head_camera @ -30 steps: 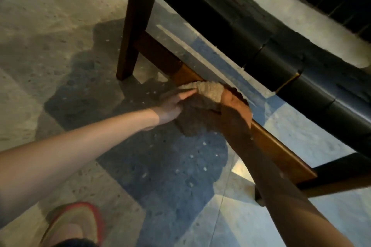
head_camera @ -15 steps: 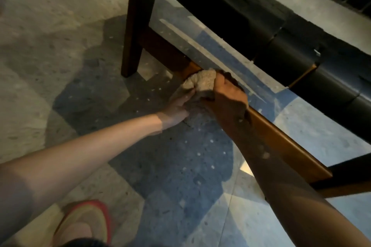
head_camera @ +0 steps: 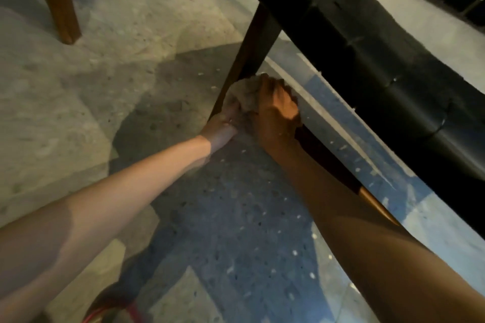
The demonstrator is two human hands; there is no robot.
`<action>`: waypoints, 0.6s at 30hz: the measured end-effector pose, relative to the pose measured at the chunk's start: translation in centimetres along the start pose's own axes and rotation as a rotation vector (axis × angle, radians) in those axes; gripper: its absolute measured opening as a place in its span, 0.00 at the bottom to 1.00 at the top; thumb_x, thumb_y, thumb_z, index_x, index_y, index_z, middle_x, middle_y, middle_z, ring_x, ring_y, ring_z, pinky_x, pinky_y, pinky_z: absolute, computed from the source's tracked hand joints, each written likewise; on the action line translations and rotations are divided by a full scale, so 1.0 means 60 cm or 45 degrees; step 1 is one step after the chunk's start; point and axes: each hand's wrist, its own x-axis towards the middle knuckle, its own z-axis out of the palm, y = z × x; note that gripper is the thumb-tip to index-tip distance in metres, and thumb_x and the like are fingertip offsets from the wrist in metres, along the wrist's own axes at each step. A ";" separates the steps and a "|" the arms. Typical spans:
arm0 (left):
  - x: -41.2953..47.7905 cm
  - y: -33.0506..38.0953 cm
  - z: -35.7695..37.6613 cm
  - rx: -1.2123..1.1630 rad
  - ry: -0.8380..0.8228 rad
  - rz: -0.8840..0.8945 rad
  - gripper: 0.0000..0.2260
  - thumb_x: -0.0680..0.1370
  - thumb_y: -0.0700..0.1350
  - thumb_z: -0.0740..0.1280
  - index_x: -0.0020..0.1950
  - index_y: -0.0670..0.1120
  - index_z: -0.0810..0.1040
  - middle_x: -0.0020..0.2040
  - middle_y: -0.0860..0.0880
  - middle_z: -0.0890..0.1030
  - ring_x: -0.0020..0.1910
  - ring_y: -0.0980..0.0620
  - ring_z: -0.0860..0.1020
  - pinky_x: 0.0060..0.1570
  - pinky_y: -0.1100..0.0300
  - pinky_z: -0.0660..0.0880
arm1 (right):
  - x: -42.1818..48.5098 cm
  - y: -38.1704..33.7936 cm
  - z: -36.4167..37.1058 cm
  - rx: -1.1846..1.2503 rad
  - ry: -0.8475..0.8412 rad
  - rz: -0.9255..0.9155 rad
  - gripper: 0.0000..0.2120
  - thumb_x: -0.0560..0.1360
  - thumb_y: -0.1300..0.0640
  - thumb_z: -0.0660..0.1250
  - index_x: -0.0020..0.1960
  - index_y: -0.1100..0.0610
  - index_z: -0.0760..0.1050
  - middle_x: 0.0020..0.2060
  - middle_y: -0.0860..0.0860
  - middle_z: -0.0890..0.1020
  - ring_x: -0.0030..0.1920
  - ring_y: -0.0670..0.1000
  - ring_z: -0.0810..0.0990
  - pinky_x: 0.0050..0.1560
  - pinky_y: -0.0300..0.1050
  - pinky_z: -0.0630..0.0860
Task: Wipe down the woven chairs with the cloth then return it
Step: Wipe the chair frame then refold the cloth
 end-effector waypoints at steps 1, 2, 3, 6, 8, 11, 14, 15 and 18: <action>-0.003 0.004 -0.008 0.076 0.002 -0.005 0.24 0.74 0.29 0.61 0.69 0.43 0.71 0.65 0.42 0.74 0.65 0.45 0.71 0.63 0.54 0.68 | 0.000 -0.003 0.003 0.119 -0.068 0.037 0.24 0.81 0.55 0.57 0.76 0.57 0.57 0.73 0.58 0.64 0.72 0.58 0.62 0.70 0.53 0.59; -0.008 0.006 -0.013 0.116 0.001 -0.033 0.19 0.75 0.28 0.61 0.65 0.36 0.73 0.63 0.37 0.75 0.63 0.42 0.72 0.59 0.55 0.69 | -0.006 -0.004 0.004 0.098 -0.041 0.062 0.22 0.81 0.55 0.56 0.75 0.57 0.60 0.70 0.58 0.67 0.69 0.58 0.65 0.67 0.51 0.62; -0.017 0.012 -0.024 0.105 0.006 -0.076 0.14 0.76 0.28 0.60 0.60 0.33 0.74 0.59 0.35 0.76 0.58 0.42 0.74 0.55 0.56 0.69 | -0.014 -0.013 0.000 0.069 0.022 0.058 0.21 0.81 0.55 0.56 0.73 0.58 0.62 0.68 0.58 0.69 0.67 0.57 0.67 0.64 0.49 0.63; -0.045 0.039 -0.064 -0.019 0.121 -0.194 0.12 0.77 0.31 0.63 0.60 0.37 0.74 0.52 0.42 0.78 0.54 0.46 0.75 0.53 0.54 0.72 | -0.038 -0.065 -0.035 0.163 -0.066 -0.014 0.28 0.76 0.53 0.64 0.73 0.58 0.62 0.66 0.59 0.69 0.65 0.60 0.67 0.63 0.52 0.63; -0.053 0.054 -0.095 0.021 0.190 -0.303 0.22 0.76 0.34 0.65 0.69 0.41 0.67 0.60 0.42 0.77 0.57 0.45 0.76 0.51 0.51 0.76 | -0.044 -0.102 -0.050 0.364 -0.189 -0.025 0.29 0.72 0.53 0.68 0.71 0.58 0.65 0.64 0.58 0.70 0.63 0.60 0.67 0.60 0.52 0.64; -0.064 0.073 -0.152 -0.100 0.322 -0.336 0.38 0.76 0.33 0.65 0.77 0.49 0.47 0.64 0.45 0.73 0.56 0.49 0.76 0.43 0.56 0.78 | -0.024 -0.164 -0.077 0.633 -0.293 0.007 0.25 0.69 0.55 0.71 0.64 0.59 0.68 0.62 0.59 0.68 0.62 0.60 0.66 0.56 0.48 0.62; -0.080 0.097 -0.214 -0.091 0.399 -0.212 0.33 0.75 0.31 0.65 0.75 0.51 0.57 0.62 0.46 0.74 0.57 0.50 0.75 0.52 0.57 0.75 | -0.001 -0.212 -0.106 0.805 -0.418 -0.031 0.22 0.72 0.52 0.70 0.61 0.59 0.68 0.60 0.57 0.70 0.59 0.60 0.69 0.57 0.51 0.67; -0.086 0.111 -0.234 -0.032 0.403 -0.183 0.27 0.75 0.31 0.65 0.71 0.48 0.64 0.61 0.45 0.75 0.57 0.49 0.75 0.53 0.57 0.73 | 0.009 -0.226 -0.121 0.868 -0.441 -0.037 0.21 0.73 0.51 0.70 0.60 0.59 0.68 0.59 0.56 0.71 0.58 0.59 0.70 0.57 0.53 0.69; -0.101 0.174 -0.282 0.020 0.494 -0.118 0.13 0.75 0.32 0.65 0.58 0.43 0.75 0.55 0.42 0.79 0.55 0.46 0.76 0.56 0.53 0.73 | 0.044 -0.262 -0.187 0.979 -0.399 -0.028 0.18 0.72 0.51 0.71 0.54 0.60 0.69 0.52 0.56 0.76 0.52 0.60 0.75 0.53 0.57 0.72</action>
